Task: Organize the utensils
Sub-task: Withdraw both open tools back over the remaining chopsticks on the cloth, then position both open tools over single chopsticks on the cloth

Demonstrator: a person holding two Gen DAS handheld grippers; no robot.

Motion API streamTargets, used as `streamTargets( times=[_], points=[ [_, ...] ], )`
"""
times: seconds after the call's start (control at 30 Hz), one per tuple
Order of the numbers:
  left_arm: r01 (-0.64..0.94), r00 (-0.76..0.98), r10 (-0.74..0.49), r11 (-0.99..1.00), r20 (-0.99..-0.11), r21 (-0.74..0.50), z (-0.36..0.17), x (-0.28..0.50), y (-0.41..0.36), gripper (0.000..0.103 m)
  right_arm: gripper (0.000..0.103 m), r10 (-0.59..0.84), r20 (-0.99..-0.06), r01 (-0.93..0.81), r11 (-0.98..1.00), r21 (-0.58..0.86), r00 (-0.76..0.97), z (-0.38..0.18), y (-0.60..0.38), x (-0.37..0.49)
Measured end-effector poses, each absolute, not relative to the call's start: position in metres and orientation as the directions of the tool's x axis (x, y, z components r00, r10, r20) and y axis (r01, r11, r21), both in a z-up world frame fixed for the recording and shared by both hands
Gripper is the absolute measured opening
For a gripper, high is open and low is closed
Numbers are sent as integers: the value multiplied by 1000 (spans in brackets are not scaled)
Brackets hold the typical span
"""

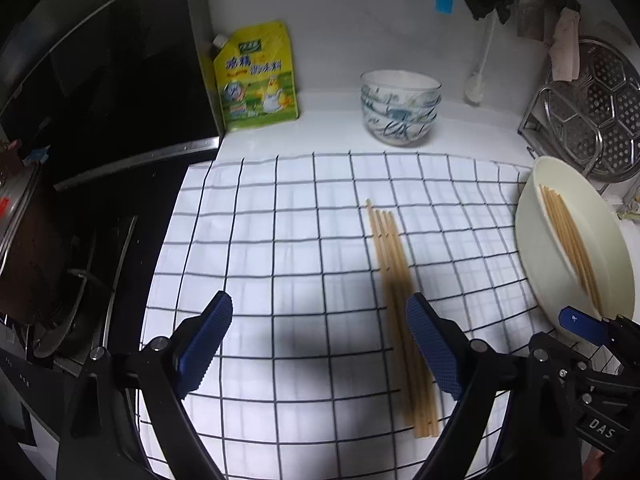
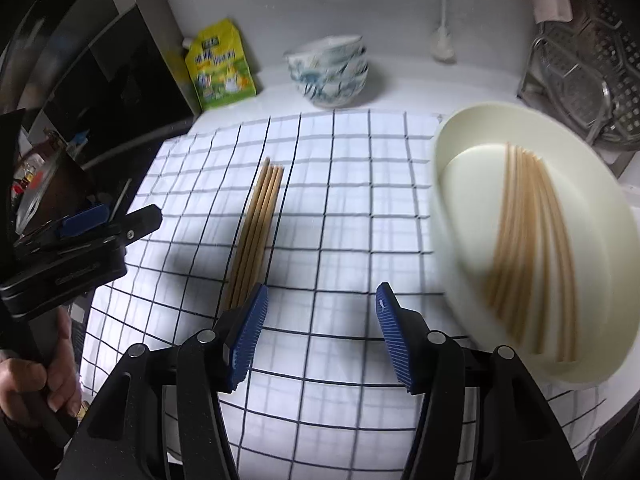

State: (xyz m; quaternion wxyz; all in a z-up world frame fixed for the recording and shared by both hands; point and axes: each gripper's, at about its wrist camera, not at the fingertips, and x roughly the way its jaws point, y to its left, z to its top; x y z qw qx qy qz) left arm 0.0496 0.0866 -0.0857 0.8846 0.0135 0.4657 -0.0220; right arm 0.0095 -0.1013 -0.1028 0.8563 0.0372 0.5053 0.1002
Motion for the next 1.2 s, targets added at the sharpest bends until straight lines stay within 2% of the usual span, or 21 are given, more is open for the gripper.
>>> streamTargets(
  times=[0.47,0.97,1.2],
  points=[
    [53,504,-52,998,-862,-29,-120,47,115,87,54,183,-894,-134,981,139,409,-158,-58,29],
    [89,468,-92,994,-879,-57,-136,53,112,87,54,135,-905,-150,985,80,405,-169,-44,30],
    [115,450,-110,991,-886,-65,-144,56,99,87,54,106,-906,-105,992,68,411,-169,-63,31]
  ],
)
